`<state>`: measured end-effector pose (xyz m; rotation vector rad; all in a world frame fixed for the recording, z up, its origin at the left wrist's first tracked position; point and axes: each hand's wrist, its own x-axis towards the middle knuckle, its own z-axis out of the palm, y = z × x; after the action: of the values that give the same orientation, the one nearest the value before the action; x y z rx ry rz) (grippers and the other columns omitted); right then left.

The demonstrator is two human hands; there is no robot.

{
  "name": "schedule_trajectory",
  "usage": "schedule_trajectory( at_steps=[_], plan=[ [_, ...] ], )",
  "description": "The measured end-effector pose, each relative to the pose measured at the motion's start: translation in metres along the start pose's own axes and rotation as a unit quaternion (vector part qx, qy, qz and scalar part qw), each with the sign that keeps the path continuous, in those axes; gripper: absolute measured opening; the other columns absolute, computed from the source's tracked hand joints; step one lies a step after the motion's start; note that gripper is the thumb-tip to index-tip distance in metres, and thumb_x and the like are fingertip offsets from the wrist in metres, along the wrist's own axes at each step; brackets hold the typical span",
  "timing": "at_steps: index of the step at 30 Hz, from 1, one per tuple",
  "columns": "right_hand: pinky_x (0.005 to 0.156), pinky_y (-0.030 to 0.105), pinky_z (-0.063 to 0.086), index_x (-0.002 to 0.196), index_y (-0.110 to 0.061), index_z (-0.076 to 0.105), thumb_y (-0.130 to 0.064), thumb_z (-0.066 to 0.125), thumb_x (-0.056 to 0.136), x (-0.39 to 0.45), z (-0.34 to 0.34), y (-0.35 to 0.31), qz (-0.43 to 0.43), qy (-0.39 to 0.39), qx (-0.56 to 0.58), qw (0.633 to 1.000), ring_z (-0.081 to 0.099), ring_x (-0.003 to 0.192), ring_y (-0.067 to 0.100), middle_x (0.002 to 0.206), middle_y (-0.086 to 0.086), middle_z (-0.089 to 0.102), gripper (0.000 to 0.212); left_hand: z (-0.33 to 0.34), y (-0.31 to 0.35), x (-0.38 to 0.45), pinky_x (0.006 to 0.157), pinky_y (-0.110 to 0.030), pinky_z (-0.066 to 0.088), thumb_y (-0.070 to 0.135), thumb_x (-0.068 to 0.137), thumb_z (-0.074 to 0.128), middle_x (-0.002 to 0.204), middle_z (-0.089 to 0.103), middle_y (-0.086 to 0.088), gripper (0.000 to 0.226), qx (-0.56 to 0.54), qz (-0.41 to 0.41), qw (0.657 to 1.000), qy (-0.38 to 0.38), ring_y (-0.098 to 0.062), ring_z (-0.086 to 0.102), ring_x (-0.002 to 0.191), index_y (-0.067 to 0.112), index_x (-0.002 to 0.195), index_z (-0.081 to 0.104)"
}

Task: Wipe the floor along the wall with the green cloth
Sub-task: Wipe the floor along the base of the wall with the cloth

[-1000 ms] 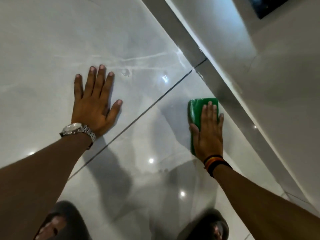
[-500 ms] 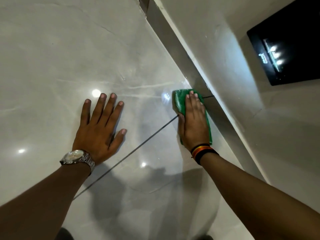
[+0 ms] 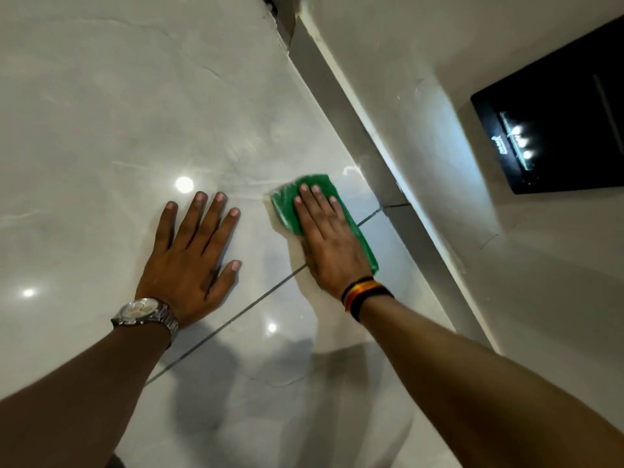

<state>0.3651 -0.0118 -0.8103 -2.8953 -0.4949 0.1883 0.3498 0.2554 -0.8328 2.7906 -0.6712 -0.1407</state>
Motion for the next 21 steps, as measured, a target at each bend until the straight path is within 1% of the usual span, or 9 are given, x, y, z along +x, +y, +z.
schedule_trajectory(
  at_steps=[3, 6, 8, 10, 12, 14, 16, 19, 21],
  plan=[
    [0.128, 0.035, -0.005, 0.157, -0.004, 0.028, 0.009, 0.052, 0.095, 0.038, -0.004, 0.003, -0.047, 0.019, -0.003, 0.999, 0.018, 0.155, 0.028, 0.165, 0.014, 0.027, 0.068, 0.000, -0.001, -0.001, 0.134, -0.066, 0.009, 0.044, 0.102, 0.040, 0.180, 0.020, -0.018, 0.077, -0.002, -0.001, 1.000, -0.001, -0.039, 0.014, 0.167, 0.010, 0.170, 0.026],
    [0.129, 0.040, -0.001, 0.155, -0.003, 0.033, 0.010, 0.044, 0.097, 0.042, -0.007, 0.021, -0.065, 0.028, -0.017, 0.997, 0.023, 0.154, 0.031, 0.163, 0.014, 0.032, 0.060, 0.000, -0.001, -0.002, 0.133, -0.067, 0.010, 0.044, 0.102, 0.041, 0.179, 0.021, -0.018, 0.076, -0.004, -0.002, 1.000, 0.001, -0.039, 0.015, 0.167, 0.010, 0.169, 0.028],
    [0.129, 0.042, 0.005, 0.154, -0.004, 0.034, 0.015, 0.041, 0.092, 0.040, -0.008, 0.037, -0.001, 0.042, -0.007, 0.999, 0.024, 0.154, 0.031, 0.163, 0.013, 0.032, 0.066, 0.000, -0.001, -0.001, 0.133, -0.067, 0.010, 0.044, 0.103, 0.041, 0.179, 0.021, -0.018, 0.076, -0.002, 0.000, 1.000, 0.004, -0.039, 0.015, 0.167, 0.010, 0.169, 0.028],
    [0.128, 0.046, 0.013, 0.154, -0.004, 0.034, 0.015, 0.042, 0.092, 0.039, -0.009, 0.045, 0.070, 0.047, 0.021, 0.996, 0.024, 0.154, 0.030, 0.163, 0.013, 0.032, 0.066, 0.000, -0.001, -0.002, 0.134, -0.066, 0.009, 0.044, 0.103, 0.041, 0.179, 0.021, -0.018, 0.076, -0.002, 0.000, 1.000, 0.006, -0.039, 0.015, 0.167, 0.010, 0.169, 0.028],
    [0.128, 0.046, 0.016, 0.155, -0.006, 0.032, 0.012, 0.041, 0.092, 0.032, -0.014, 0.045, 0.100, 0.033, 0.042, 0.994, 0.022, 0.155, 0.027, 0.165, 0.011, 0.030, 0.066, 0.001, -0.002, -0.001, 0.134, -0.066, 0.009, 0.044, 0.103, 0.041, 0.179, 0.021, -0.018, 0.076, -0.007, 0.005, 1.000, 0.004, -0.038, 0.014, 0.167, 0.010, 0.169, 0.027],
    [0.129, 0.042, 0.013, 0.156, -0.009, 0.030, 0.007, 0.043, 0.094, 0.019, -0.018, 0.037, 0.134, 0.022, 0.074, 0.988, 0.017, 0.156, 0.024, 0.166, 0.008, 0.026, 0.066, 0.000, -0.002, -0.001, 0.133, -0.067, 0.011, 0.045, 0.103, 0.040, 0.180, 0.020, -0.017, 0.076, -0.009, 0.002, 1.000, 0.006, -0.038, 0.014, 0.167, 0.010, 0.170, 0.027],
    [0.129, 0.041, 0.012, 0.157, -0.010, 0.029, -0.003, 0.049, 0.099, 0.004, -0.018, 0.029, 0.167, 0.016, 0.096, 0.981, 0.014, 0.157, 0.021, 0.167, 0.007, 0.024, 0.062, 0.001, -0.001, -0.002, 0.133, -0.067, 0.012, 0.045, 0.103, 0.040, 0.180, 0.020, -0.017, 0.076, -0.009, -0.001, 1.000, 0.004, -0.038, 0.015, 0.167, 0.010, 0.170, 0.027],
    [0.129, 0.039, 0.011, 0.157, -0.009, 0.029, -0.016, 0.044, 0.104, 0.012, -0.020, 0.030, 0.161, -0.005, 0.106, 0.981, 0.013, 0.157, 0.021, 0.167, 0.007, 0.023, 0.056, 0.002, -0.003, -0.002, 0.133, -0.067, 0.014, 0.047, 0.103, 0.038, 0.180, 0.020, -0.016, 0.077, 0.005, -0.001, 1.000, 0.001, -0.038, 0.016, 0.167, 0.011, 0.170, 0.025],
    [0.128, 0.037, 0.012, 0.156, -0.011, 0.032, -0.020, 0.044, 0.105, 0.032, -0.021, 0.034, 0.148, -0.006, 0.124, 0.981, 0.017, 0.156, 0.020, 0.166, 0.006, 0.027, 0.053, 0.002, -0.003, -0.001, 0.133, -0.067, 0.013, 0.048, 0.104, 0.036, 0.180, 0.018, -0.016, 0.077, 0.010, 0.000, 1.000, 0.000, -0.038, 0.014, 0.167, 0.012, 0.171, 0.024]
  ],
)
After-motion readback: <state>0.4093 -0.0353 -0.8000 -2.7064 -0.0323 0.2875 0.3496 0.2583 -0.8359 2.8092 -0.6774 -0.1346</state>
